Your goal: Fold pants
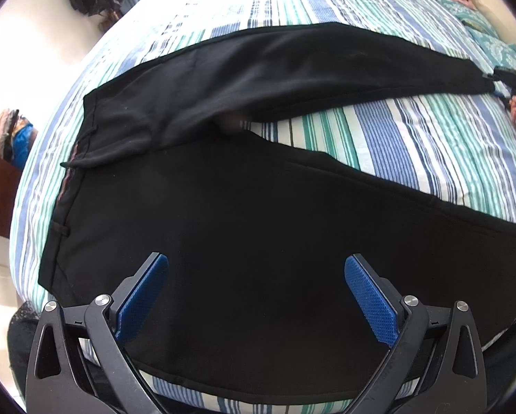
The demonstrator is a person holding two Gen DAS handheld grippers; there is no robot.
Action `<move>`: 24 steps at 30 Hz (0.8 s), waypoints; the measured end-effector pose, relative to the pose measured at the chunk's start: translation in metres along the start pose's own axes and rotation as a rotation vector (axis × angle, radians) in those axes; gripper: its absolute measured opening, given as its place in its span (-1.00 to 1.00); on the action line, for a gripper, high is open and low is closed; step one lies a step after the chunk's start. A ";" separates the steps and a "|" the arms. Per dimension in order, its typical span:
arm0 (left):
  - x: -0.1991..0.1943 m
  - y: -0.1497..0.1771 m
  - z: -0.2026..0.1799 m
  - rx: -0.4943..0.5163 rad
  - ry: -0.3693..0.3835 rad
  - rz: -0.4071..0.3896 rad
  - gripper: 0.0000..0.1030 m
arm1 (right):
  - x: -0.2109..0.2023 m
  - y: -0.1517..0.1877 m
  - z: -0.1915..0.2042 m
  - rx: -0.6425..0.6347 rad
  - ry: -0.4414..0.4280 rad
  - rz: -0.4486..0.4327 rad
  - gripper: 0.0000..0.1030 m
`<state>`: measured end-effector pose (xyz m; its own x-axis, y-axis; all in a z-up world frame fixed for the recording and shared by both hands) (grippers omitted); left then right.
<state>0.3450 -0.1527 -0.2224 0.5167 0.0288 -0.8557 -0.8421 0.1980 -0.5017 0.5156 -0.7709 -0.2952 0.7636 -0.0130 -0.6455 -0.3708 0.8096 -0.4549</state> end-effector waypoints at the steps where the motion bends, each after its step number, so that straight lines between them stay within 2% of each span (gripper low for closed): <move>1: 0.001 0.001 0.000 0.011 -0.001 0.007 0.99 | 0.004 -0.002 0.014 -0.112 0.076 -0.002 -0.71; 2: 0.002 0.000 0.001 0.017 -0.003 0.005 0.99 | 0.005 -0.002 0.029 -0.278 0.156 -0.016 -0.77; 3: 0.003 -0.001 0.005 0.018 -0.006 -0.003 0.99 | 0.009 -0.001 0.037 -0.425 0.239 -0.028 -0.73; 4: 0.006 -0.006 0.010 0.013 -0.012 -0.015 0.99 | 0.014 0.002 0.037 -0.491 0.299 -0.021 -0.66; 6: 0.013 -0.027 0.031 -0.017 -0.040 -0.056 0.99 | 0.015 0.004 0.031 -0.485 0.336 -0.045 -0.06; 8: 0.028 -0.057 0.057 -0.044 -0.080 -0.124 0.99 | 0.009 0.003 0.028 -0.449 0.377 -0.082 0.26; 10: 0.050 -0.080 0.086 -0.079 -0.190 -0.197 0.99 | -0.006 0.009 0.031 -0.450 0.390 -0.118 0.33; 11: 0.066 -0.085 0.099 -0.083 -0.251 -0.203 0.99 | -0.014 0.015 0.038 -0.469 0.383 -0.144 0.34; 13: 0.106 -0.077 0.114 -0.023 -0.329 -0.120 0.99 | -0.031 0.030 0.056 -0.515 0.345 -0.180 0.44; 14: 0.120 -0.068 0.117 -0.012 -0.273 -0.095 0.99 | -0.037 0.041 0.067 -0.535 0.316 -0.187 0.50; 16: 0.112 -0.056 0.126 -0.079 -0.220 -0.158 0.99 | -0.052 0.065 0.088 -0.577 0.237 -0.176 0.51; 18: 0.099 -0.054 0.129 -0.091 -0.191 -0.138 0.99 | -0.062 0.098 0.115 -0.629 0.163 -0.147 0.52; 19: 0.091 -0.055 0.131 -0.094 -0.202 -0.131 0.99 | -0.063 0.115 0.131 -0.654 0.116 -0.121 0.51; 22: 0.060 -0.063 0.145 -0.135 -0.183 -0.224 0.99 | -0.082 0.179 0.170 -0.706 -0.035 -0.050 0.52; 24: 0.059 -0.080 0.150 -0.115 -0.156 -0.258 0.99 | -0.100 0.222 0.194 -0.727 -0.127 -0.017 0.53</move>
<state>0.4659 -0.0201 -0.2140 0.7251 0.1440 -0.6734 -0.6879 0.1069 -0.7179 0.4592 -0.4759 -0.2122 0.8114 0.0818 -0.5788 -0.5814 0.2164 -0.7843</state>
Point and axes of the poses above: each gripper's, at about its wrist camera, not at the fingertips, and x roughly the way its jaws point, z to its left, y to its underside, the point moved 3 cm from there along x, roughly the way its jaws point, and after that the axes turned 12 degrees about -z, right-handed, at the moved point
